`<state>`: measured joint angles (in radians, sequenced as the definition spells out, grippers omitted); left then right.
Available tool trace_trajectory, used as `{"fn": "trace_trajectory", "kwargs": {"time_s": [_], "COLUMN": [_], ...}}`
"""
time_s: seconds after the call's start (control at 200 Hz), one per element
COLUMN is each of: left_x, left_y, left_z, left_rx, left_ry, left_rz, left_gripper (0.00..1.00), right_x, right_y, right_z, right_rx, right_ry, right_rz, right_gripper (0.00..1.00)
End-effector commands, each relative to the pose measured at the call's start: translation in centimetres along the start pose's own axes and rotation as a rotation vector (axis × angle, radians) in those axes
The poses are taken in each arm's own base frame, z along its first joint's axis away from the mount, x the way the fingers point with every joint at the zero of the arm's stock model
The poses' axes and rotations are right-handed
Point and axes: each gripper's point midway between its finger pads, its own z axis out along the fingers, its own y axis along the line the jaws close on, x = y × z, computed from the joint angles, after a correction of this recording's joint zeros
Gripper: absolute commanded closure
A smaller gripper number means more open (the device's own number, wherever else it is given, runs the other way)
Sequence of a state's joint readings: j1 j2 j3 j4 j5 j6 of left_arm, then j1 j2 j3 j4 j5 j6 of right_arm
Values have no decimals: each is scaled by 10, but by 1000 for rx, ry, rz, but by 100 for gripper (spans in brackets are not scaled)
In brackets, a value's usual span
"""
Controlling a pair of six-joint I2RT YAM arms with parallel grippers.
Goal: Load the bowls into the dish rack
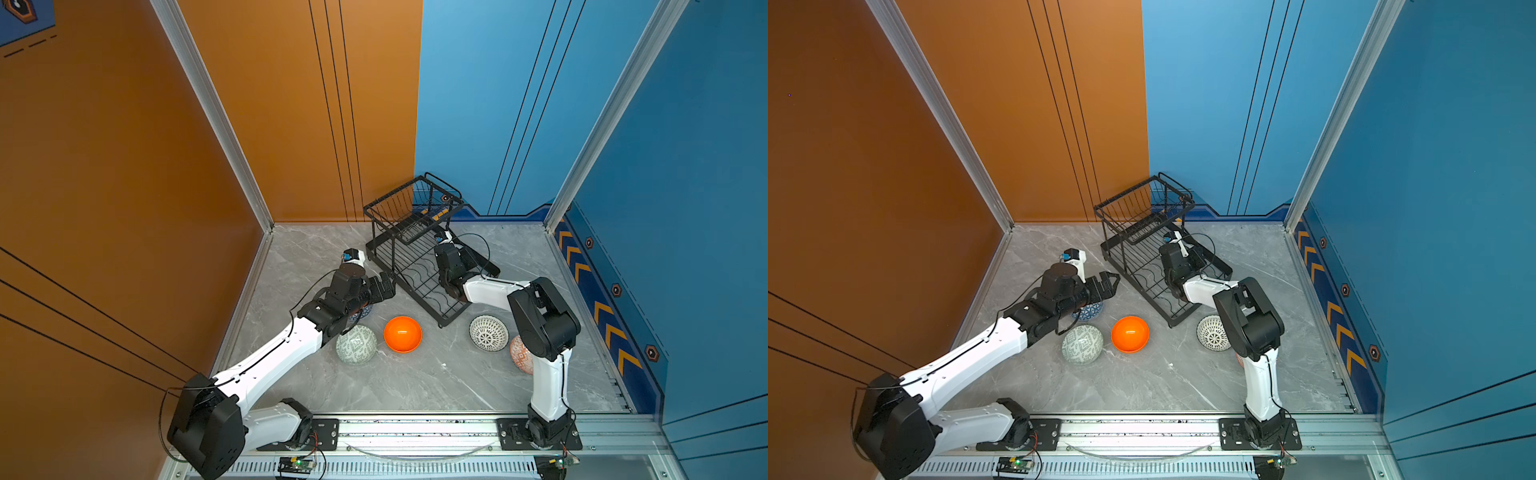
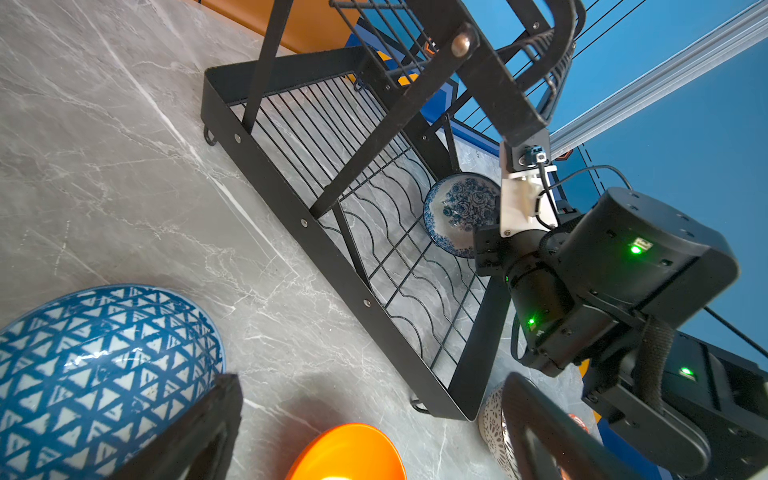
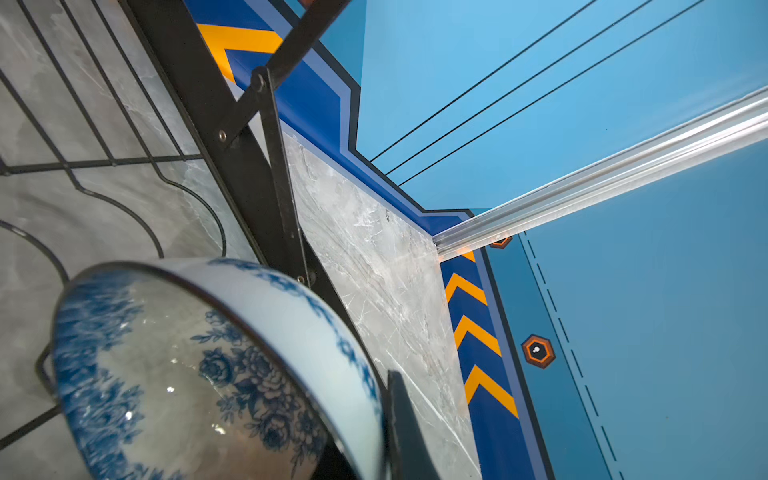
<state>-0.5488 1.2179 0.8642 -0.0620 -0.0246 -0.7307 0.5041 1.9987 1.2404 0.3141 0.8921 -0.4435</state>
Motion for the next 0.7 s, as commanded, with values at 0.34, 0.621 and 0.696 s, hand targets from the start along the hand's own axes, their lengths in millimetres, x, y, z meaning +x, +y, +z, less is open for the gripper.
{"fn": "trace_trajectory", "kwargs": {"time_s": [0.34, 0.621, 0.696], "left_x": [-2, 10, 11], "left_y": [-11, -30, -33], "left_z": [1, 10, 11], "left_rx": [35, 60, 66], "left_ry": [-1, 31, 33], "left_rz": [6, 41, 43], "left_gripper": [2, 2, 2], "right_x": [6, 6, 5], "right_y": [-44, -60, -55], "right_z": [-23, -40, -36], "right_rx": [-110, -147, -128], "right_ry": [-24, -91, -97], "right_rz": [435, 580, 548], "right_gripper": [100, 100, 100]}}
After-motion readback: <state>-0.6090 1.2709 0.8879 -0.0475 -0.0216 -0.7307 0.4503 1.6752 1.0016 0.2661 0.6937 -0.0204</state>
